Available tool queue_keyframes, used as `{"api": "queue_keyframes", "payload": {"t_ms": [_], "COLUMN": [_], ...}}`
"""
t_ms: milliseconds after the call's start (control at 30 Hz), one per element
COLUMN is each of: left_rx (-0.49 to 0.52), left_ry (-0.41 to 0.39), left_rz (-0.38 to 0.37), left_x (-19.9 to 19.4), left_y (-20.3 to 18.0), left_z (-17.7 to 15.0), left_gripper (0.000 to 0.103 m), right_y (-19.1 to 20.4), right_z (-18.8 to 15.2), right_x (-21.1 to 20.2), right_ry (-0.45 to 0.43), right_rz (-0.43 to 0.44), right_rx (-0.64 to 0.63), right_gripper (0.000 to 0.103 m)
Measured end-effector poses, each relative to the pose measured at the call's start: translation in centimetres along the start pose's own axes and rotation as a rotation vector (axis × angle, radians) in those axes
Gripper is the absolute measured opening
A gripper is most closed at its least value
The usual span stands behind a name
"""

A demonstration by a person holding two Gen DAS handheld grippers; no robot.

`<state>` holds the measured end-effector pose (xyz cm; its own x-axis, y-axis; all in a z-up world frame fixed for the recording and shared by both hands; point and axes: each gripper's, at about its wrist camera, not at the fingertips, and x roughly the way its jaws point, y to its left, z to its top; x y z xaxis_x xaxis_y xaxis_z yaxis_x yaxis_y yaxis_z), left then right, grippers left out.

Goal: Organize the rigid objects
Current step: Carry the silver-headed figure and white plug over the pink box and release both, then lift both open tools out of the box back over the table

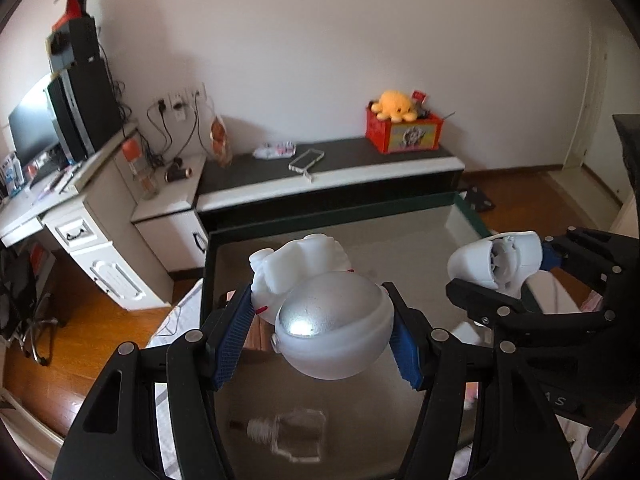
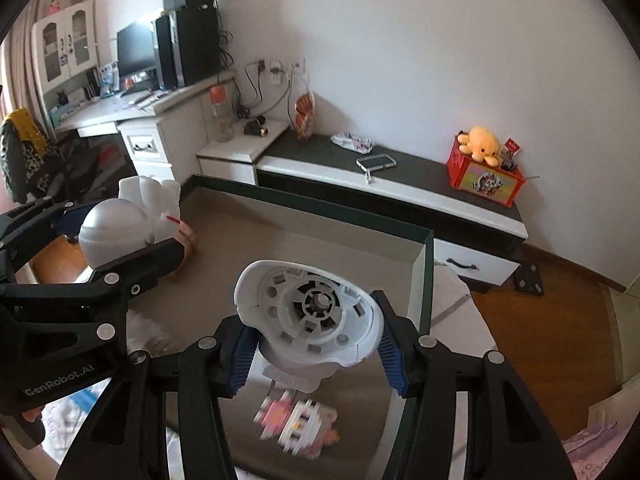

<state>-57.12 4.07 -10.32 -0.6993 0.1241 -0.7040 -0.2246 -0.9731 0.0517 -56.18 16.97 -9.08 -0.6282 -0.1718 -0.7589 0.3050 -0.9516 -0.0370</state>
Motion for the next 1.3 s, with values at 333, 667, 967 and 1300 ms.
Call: {"api": "queue_keyframes", "payload": {"t_ms": [333,667,967,1300], "left_rx": [0.009,-0.011,-0.035,-0.014], "left_ry": [0.094,0.080,-0.012,-0.247], "left_rz": [-0.005,0.049,0.066,0.132], "left_x": [5.1,4.8,-0.9,-14.0], "left_y": [-0.1,-0.2,0.8,0.1], "left_z": [0.2,-0.2,-1.4,-5.6], "left_gripper": [0.064,0.084,0.098,0.103], "right_y": [-1.7,-2.6,-2.1,2.0], "right_z": [0.1,0.4,0.1,-3.0], "right_x": [4.8,4.5,-0.2,-11.2], "right_ry": [0.122,0.072,-0.017,-0.231], "right_rz": [0.003,-0.050,-0.028,-0.024], "right_rx": [0.017,0.042,0.059,0.011], "right_gripper": [0.054,0.060,0.080,0.088]}}
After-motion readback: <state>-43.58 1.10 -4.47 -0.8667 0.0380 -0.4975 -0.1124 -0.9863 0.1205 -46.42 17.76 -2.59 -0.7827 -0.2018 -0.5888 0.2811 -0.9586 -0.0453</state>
